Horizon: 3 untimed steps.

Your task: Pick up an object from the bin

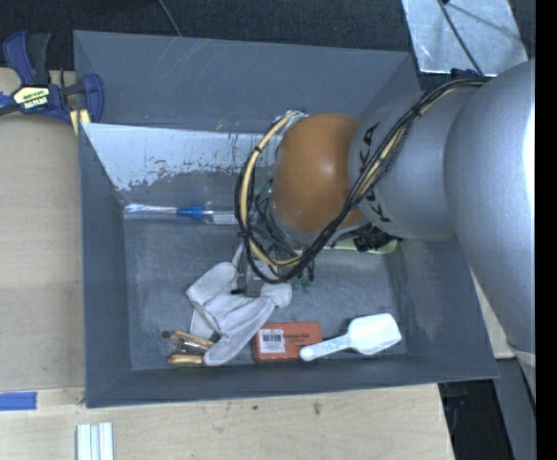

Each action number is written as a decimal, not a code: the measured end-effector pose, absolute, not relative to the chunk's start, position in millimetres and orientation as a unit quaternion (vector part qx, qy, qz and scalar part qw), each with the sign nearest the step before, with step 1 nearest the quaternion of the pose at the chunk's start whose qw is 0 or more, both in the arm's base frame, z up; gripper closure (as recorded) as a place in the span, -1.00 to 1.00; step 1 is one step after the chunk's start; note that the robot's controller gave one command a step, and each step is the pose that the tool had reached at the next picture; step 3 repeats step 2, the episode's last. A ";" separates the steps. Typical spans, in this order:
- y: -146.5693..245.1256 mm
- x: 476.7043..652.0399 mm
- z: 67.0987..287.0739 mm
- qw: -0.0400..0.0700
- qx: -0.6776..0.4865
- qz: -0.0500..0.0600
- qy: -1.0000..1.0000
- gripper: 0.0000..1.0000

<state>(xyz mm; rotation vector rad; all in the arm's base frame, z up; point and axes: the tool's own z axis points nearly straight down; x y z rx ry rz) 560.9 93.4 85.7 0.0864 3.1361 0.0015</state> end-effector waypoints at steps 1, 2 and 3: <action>64.6 580.1 79.4 0.002 -0.009 0.002 1.000 1.00; 104.8 577.1 248.0 0.005 -0.025 0.001 1.000 1.00; 104.8 577.1 248.0 0.005 -0.025 0.001 1.000 1.00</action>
Offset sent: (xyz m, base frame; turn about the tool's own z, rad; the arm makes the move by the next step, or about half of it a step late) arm 0.0142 0.0106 0.1590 -0.1023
